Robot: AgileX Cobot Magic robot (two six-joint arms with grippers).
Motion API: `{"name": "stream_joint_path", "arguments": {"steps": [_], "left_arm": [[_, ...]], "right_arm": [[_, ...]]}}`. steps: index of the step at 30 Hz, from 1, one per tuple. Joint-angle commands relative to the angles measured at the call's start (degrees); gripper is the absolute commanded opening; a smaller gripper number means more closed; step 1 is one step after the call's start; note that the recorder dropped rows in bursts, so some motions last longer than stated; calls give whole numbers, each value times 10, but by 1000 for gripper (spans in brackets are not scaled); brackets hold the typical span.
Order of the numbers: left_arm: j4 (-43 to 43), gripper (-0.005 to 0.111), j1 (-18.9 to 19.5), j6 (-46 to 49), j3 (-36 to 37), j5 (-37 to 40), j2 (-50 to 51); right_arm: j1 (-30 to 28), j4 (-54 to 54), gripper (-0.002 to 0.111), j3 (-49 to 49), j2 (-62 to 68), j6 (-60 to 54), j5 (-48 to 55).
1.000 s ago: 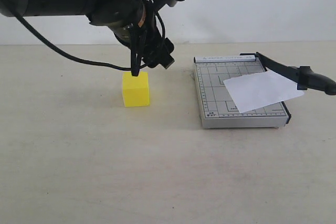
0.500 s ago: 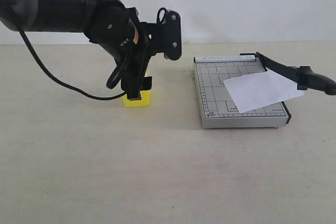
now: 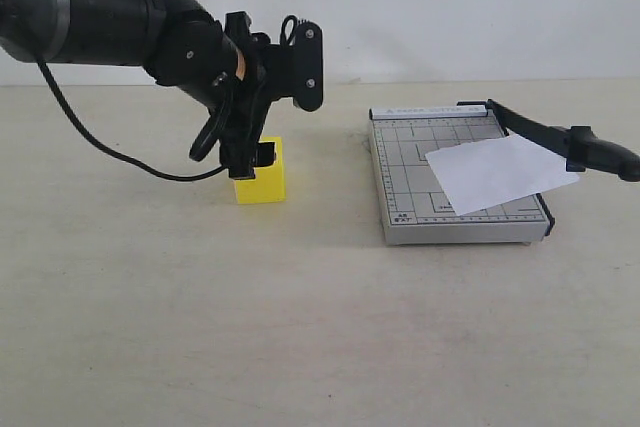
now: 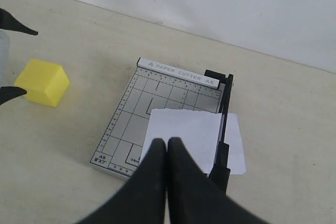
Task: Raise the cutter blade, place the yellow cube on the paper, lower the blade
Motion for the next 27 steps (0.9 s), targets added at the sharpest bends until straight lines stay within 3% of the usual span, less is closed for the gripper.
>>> {"name": "stream_joint_path", "arguments": {"steps": [1,21,27], "left_arm": [[-8,88,2,-5,2,-8,1],[31,88,2,-10,2,-55,48],[42,94,5,-31,2,-78,54]], "right_arm": [[0,2,0,-1,-4,-4,1],[0,2,0,-1,-4,-18,6],[0,2,0,-1,-4,-19,6]]}}
